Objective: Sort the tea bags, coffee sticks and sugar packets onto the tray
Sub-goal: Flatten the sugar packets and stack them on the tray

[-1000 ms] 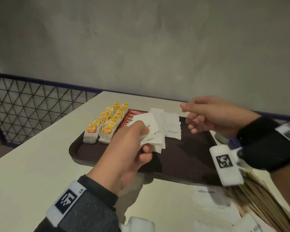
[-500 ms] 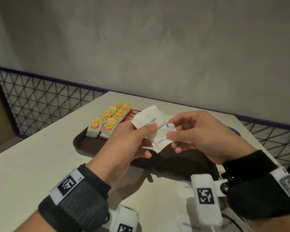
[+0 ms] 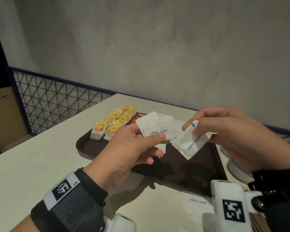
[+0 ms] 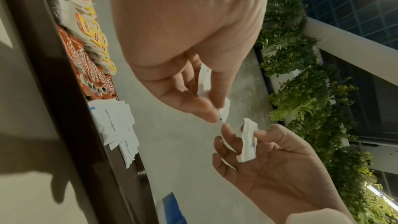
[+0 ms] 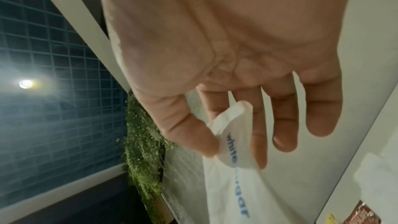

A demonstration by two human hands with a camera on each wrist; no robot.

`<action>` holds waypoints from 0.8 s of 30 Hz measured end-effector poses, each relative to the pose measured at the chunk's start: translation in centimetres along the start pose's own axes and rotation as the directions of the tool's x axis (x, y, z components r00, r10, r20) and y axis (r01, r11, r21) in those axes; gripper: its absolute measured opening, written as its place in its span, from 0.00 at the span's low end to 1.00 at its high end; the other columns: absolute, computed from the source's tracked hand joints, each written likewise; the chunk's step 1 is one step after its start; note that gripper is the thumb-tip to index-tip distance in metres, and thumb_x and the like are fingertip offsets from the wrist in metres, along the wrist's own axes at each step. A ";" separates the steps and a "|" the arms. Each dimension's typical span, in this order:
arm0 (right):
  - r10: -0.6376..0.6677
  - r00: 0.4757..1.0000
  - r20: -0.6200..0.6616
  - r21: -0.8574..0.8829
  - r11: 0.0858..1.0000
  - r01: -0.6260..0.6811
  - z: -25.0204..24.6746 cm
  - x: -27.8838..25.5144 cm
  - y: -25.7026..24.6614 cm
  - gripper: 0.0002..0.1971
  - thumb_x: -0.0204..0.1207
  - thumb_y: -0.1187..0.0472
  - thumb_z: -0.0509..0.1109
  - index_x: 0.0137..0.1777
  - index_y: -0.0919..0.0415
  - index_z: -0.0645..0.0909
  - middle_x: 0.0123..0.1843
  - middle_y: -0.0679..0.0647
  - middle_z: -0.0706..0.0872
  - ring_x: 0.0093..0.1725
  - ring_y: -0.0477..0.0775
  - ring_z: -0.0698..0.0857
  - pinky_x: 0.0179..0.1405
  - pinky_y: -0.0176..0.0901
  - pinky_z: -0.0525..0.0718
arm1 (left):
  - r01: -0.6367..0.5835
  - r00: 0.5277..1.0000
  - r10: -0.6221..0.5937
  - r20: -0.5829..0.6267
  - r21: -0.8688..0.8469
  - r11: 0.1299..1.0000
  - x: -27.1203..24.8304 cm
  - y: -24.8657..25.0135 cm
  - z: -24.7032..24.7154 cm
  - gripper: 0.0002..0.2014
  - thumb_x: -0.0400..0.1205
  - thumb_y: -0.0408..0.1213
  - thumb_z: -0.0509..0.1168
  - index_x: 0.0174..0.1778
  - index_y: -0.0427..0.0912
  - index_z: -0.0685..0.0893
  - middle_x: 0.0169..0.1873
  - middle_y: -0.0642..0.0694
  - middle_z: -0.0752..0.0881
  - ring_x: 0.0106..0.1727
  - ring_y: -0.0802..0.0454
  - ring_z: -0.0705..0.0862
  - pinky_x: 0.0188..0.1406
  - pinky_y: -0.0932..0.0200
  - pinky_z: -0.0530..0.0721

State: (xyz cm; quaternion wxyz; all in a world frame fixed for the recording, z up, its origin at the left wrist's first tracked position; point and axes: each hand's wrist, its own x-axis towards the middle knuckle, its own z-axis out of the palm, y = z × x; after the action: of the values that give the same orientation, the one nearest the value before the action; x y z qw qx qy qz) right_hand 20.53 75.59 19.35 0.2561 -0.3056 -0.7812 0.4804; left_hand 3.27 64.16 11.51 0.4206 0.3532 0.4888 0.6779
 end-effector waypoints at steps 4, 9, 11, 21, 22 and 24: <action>0.015 0.999 0.042 0.046 0.999 -0.017 0.9 0.1 0.1 0.02 0.73 0.73 0.73 0.41 0.74 0.84 0.49 0.67 0.92 0.54 0.69 0.91 0.66 0.66 0.84 | -0.002 1.000 0.001 0.010 0.060 0.998 0.0 0.0 0.0 0.26 0.70 0.38 0.79 0.66 0.45 0.88 0.48 0.41 0.95 0.26 0.55 0.84 0.21 0.65 0.78; 0.002 1.000 0.018 -0.057 0.998 -0.001 2.1 0.2 0.6 0.05 0.75 0.69 0.78 0.38 0.63 0.88 0.39 0.62 0.93 0.40 0.58 0.89 0.50 0.58 0.88 | 0.045 0.999 -0.046 0.007 0.059 0.997 -0.2 -0.2 0.2 0.16 0.80 0.34 0.75 0.64 0.43 0.88 0.47 0.40 0.95 0.31 0.53 0.88 0.20 0.66 0.78; -0.008 1.000 -0.017 -0.072 0.997 0.007 2.2 0.2 0.7 0.04 0.76 0.67 0.79 0.40 0.64 0.89 0.38 0.60 0.93 0.37 0.54 0.89 0.46 0.53 0.87 | 0.063 0.998 -0.063 -0.001 0.026 0.998 -0.2 0.0 0.3 0.13 0.84 0.35 0.72 0.64 0.43 0.88 0.49 0.39 0.95 0.35 0.51 0.91 0.21 0.66 0.79; -0.214 0.944 -0.251 -0.341 0.932 0.120 2.4 0.2 1.0 0.10 0.77 0.57 0.78 0.34 0.54 0.88 0.29 0.49 0.90 0.34 0.55 0.89 0.40 0.57 0.90 | 0.029 0.986 -0.044 -0.163 -0.093 0.995 0.5 0.4 -0.6 0.10 0.88 0.25 0.64 0.63 0.34 0.87 0.56 0.36 0.93 0.51 0.41 0.95 0.48 0.53 0.95; -0.236 0.944 -0.232 -0.358 0.923 0.143 2.8 0.1 0.9 0.09 0.77 0.57 0.77 0.34 0.53 0.88 0.30 0.47 0.90 0.33 0.51 0.89 0.37 0.52 0.89 | 0.039 0.989 -0.051 -0.139 -0.082 0.996 0.5 0.2 -0.4 0.11 0.88 0.24 0.63 0.63 0.35 0.87 0.55 0.36 0.93 0.52 0.42 0.95 0.51 0.51 0.94; -0.254 0.953 -0.167 -0.380 0.908 0.175 3.7 -0.2 0.9 0.08 0.76 0.55 0.76 0.35 0.51 0.89 0.32 0.43 0.90 0.36 0.45 0.89 0.34 0.44 0.86 | 0.054 0.996 -0.057 -0.068 -0.047 0.997 0.2 0.0 0.0 0.13 0.89 0.25 0.61 0.66 0.37 0.88 0.55 0.39 0.94 0.56 0.44 0.94 0.59 0.48 0.92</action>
State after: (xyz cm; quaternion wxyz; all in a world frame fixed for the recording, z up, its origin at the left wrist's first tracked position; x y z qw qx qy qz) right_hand 18.31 73.52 17.02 0.3293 -0.3087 -0.8530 0.2621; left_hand 3.19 64.36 11.50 0.4299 0.3062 0.4971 0.6888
